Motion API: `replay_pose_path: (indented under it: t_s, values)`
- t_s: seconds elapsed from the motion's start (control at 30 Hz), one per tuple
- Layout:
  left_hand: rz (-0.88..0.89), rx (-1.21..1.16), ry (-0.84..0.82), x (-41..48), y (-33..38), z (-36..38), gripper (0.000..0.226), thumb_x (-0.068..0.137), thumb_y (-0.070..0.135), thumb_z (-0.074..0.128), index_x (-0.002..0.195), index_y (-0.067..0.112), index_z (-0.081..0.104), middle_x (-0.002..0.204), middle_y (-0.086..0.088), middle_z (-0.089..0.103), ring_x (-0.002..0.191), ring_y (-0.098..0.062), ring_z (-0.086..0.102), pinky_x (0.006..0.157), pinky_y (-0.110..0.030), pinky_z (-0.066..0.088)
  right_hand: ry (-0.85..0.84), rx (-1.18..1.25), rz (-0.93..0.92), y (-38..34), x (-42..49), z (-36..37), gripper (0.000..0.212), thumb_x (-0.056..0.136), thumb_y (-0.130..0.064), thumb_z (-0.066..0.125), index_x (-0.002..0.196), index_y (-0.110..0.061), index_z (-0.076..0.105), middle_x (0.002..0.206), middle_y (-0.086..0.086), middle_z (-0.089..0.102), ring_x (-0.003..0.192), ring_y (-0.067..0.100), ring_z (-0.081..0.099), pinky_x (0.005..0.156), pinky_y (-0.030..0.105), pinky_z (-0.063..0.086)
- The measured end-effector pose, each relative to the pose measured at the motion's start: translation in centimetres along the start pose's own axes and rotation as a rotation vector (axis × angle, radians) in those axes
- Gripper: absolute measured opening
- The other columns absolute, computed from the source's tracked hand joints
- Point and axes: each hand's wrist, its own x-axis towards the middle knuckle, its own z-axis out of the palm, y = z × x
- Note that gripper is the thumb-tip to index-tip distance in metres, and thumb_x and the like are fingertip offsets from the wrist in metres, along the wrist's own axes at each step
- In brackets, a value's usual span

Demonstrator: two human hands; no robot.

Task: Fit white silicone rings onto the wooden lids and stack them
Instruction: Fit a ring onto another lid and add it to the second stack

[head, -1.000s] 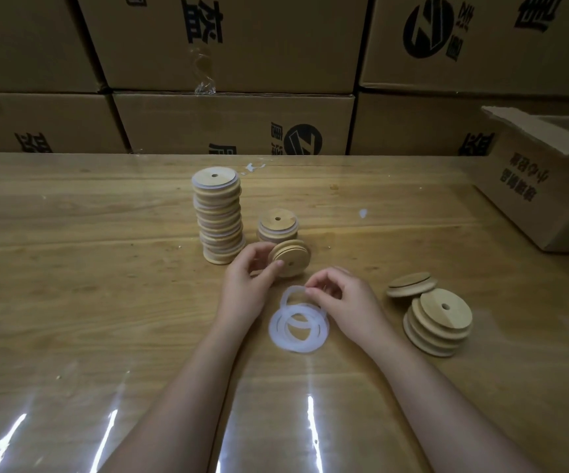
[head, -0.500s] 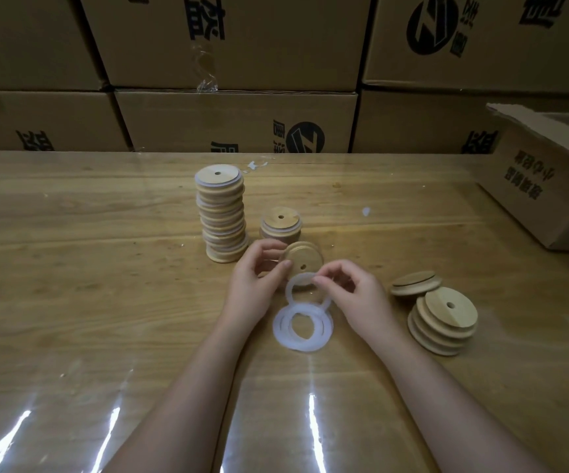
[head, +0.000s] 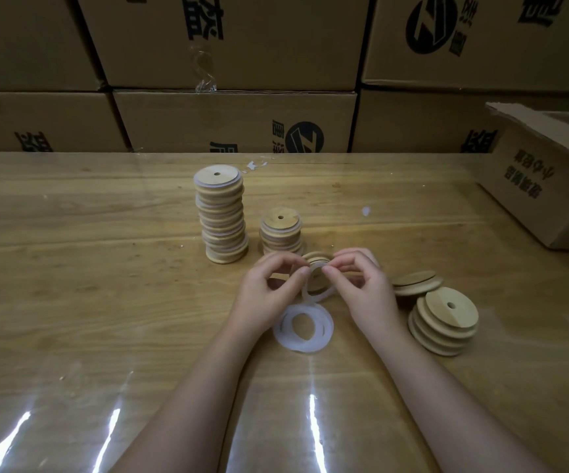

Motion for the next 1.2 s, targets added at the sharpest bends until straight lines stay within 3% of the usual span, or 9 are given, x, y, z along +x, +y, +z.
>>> replay_pose_path:
  t_s: [0.2,0.37,0.57,0.77,0.93,1.2]
  values:
    - [0.101,0.108,0.037,0.1,-0.4,0.3,0.02,0.078,0.003,0.071,0.088,0.019,0.065,0.091,0.004,0.063,0.085,-0.01,0.061,0.066,-0.014,0.047,0.005,-0.004,0.012,0.0,0.0,0.1,0.018,0.08,-0.01,0.07,0.074,-0.025,0.062,0.094,-0.011,0.057,0.074,0.0,0.057,0.066,0.012,0.043]
    - [0.115,0.137,0.072,0.2,-0.8,0.3,0.009,0.081,0.005,0.069,0.087,0.012,0.066,0.09,0.003,0.066,0.084,-0.01,0.063,0.075,-0.021,0.05,0.008,0.004,0.03,-0.1,0.0,0.1,0.02,0.081,-0.011,0.07,0.074,-0.028,0.062,0.096,-0.008,0.057,0.079,0.01,0.06,0.067,0.015,0.044]
    - [0.169,0.176,0.067,0.1,-1.1,0.5,0.015,0.079,0.006,0.072,0.091,0.013,0.064,0.093,0.005,0.064,0.083,-0.006,0.061,0.066,-0.011,0.048,0.0,0.007,0.024,-0.3,-0.1,0.1,0.02,0.081,-0.013,0.07,0.075,-0.03,0.063,0.096,-0.004,0.056,0.077,0.013,0.06,0.067,0.015,0.044]
    - [0.161,0.225,0.07,0.2,-1.1,0.5,0.014,0.082,0.006,0.068,0.091,0.015,0.064,0.09,0.009,0.064,0.084,0.003,0.059,0.066,-0.006,0.043,-0.003,-0.004,0.01,-0.4,-0.1,0.0,0.022,0.081,-0.013,0.07,0.075,-0.032,0.062,0.094,-0.005,0.056,0.075,0.015,0.059,0.066,0.015,0.044]
    - [0.105,0.185,0.078,0.1,-0.9,0.4,0.007,0.085,0.011,0.066,0.092,0.014,0.067,0.089,0.007,0.068,0.083,-0.001,0.062,0.072,-0.014,0.048,0.006,0.005,0.012,-0.2,-0.1,0.0,0.021,0.082,-0.013,0.069,0.076,-0.033,0.062,0.093,-0.007,0.056,0.074,0.013,0.06,0.068,0.019,0.047]
    - [0.029,0.118,0.07,0.2,-0.5,0.2,0.007,0.087,0.016,0.065,0.093,0.014,0.069,0.087,0.011,0.068,0.081,0.005,0.061,0.069,-0.009,0.045,0.028,0.011,0.027,0.2,0.1,0.0,0.021,0.084,-0.015,0.066,0.079,-0.034,0.062,0.091,-0.007,0.059,0.072,0.002,0.058,0.067,0.013,0.045]
